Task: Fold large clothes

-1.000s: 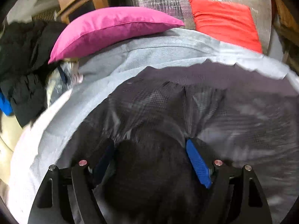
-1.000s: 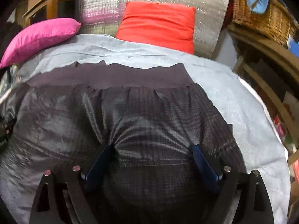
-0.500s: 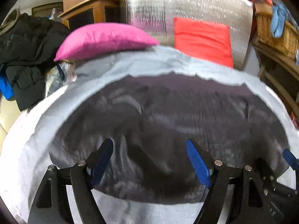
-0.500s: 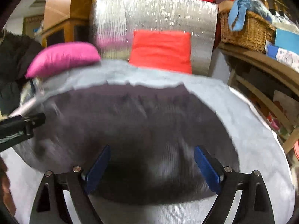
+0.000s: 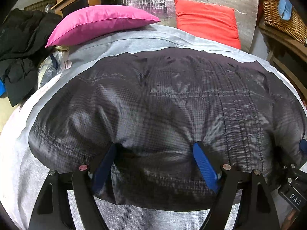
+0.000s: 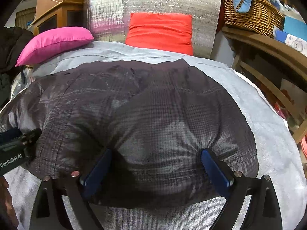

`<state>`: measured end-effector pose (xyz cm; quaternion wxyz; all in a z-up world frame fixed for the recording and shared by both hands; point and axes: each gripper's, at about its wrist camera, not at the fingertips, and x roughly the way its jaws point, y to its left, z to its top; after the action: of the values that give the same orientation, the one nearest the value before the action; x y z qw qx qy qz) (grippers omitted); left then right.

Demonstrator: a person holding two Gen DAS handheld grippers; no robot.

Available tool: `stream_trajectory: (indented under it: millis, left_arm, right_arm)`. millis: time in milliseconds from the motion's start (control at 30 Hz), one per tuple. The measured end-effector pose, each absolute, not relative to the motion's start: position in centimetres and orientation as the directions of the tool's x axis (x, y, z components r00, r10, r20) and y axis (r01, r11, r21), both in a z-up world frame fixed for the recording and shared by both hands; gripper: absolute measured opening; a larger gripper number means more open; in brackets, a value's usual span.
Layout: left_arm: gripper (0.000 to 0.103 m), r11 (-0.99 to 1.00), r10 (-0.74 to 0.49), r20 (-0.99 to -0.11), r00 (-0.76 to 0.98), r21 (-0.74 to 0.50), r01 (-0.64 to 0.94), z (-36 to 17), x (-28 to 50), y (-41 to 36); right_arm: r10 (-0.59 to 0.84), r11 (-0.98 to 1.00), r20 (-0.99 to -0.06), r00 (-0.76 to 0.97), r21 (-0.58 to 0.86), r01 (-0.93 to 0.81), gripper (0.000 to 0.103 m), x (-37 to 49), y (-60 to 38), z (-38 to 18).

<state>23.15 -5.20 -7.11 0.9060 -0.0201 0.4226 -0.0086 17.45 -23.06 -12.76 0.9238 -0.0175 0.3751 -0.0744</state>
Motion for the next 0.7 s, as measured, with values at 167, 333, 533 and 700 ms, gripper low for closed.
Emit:
stream_trajectory:
  millis: [167,333,533,700]
  left_arm:
    - [0.083,0.995,-0.079,-0.757,0.649,-0.097,0.007,-3.8,22.0,-2.8]
    - [0.085,0.993,0.02,-0.687,0.727,-0.069,-0.092,-2.0,20.5,2.4]
    - [0.087,0.986,0.05,-0.802,0.595,-0.056,-0.158,-7.9,22.1,5.5]
    - [0.091,0.979,0.001,-0.813,0.582,-0.117,-0.165,-9.3,21.8,6.3]
  right_arm:
    - [-0.091,0.995,-0.717,0.691,-0.032,0.097,0.098,17.0,-24.3,-10.1]
    - [-0.113,0.988,-0.664,0.739,0.001,0.153,0.099,14.6,-27.6,-7.6]
    - [0.0,0.977,-0.782,0.623,0.134,0.167,0.1,14.5,-31.3,-13.2]
    - [0.033,0.975,-0.778,0.628,0.164,0.152,0.1,13.8,-31.6,-13.9]
